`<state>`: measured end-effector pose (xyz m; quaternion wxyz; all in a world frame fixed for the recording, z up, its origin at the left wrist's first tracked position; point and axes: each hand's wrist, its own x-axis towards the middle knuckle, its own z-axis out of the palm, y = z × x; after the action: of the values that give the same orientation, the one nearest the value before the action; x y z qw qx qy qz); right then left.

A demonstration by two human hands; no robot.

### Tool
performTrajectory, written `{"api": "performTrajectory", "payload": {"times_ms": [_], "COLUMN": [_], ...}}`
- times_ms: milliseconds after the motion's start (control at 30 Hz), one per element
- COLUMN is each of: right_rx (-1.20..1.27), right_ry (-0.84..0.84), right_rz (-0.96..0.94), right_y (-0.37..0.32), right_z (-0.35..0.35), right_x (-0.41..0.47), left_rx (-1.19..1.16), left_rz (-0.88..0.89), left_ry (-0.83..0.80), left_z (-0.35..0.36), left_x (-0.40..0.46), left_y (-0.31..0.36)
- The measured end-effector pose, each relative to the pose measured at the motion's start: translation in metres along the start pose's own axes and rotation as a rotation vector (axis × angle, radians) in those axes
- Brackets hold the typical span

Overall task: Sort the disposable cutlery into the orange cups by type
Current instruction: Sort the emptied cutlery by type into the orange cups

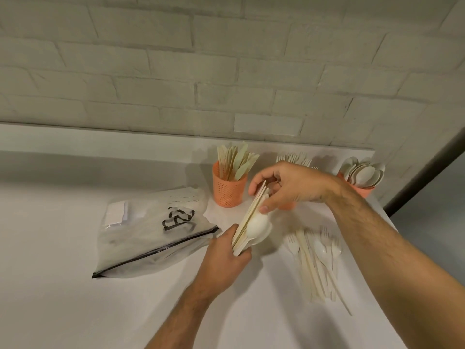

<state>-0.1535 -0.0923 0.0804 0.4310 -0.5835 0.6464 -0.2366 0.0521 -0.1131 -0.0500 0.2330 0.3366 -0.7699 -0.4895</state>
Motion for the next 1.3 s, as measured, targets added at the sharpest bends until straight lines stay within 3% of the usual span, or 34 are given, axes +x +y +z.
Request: {"api": "performTrajectory", "payload": {"times_ms": [167, 367, 867, 967, 1067, 1200, 1300], "right_rx": [0.295, 0.560, 0.454, 0.453, 0.537, 0.618, 0.565], "right_ry": [0.164, 0.132, 0.201, 0.296, 0.494, 0.786, 0.913], "right_rz": [-0.110, -0.216, -0.240, -0.281, -0.343, -0.414, -0.392], "right_y": [0.013, 0.021, 0.000, -0.004, -0.010, -0.020, -0.021], "right_z": [0.018, 0.045, 0.050, 0.048, 0.031, -0.001, -0.007], "right_x": [0.006, 0.008, 0.017, 0.021, 0.030, 0.043, 0.062], "left_rx": [-0.206, -0.365, -0.412, -0.453, -0.463, -0.456, -0.452], "left_rz": [0.014, 0.029, -0.098, -0.094, -0.111, -0.065, -0.044], "left_ry": [0.042, -0.039, -0.141, -0.111, -0.046, 0.129, 0.228], "left_z": [-0.001, -0.006, -0.009, -0.010, -0.011, 0.000, 0.010], "left_x": [0.002, 0.003, 0.010, 0.013, 0.015, 0.016, 0.015], "left_y": [0.011, 0.017, 0.011, 0.010, -0.001, -0.017, -0.025]}}
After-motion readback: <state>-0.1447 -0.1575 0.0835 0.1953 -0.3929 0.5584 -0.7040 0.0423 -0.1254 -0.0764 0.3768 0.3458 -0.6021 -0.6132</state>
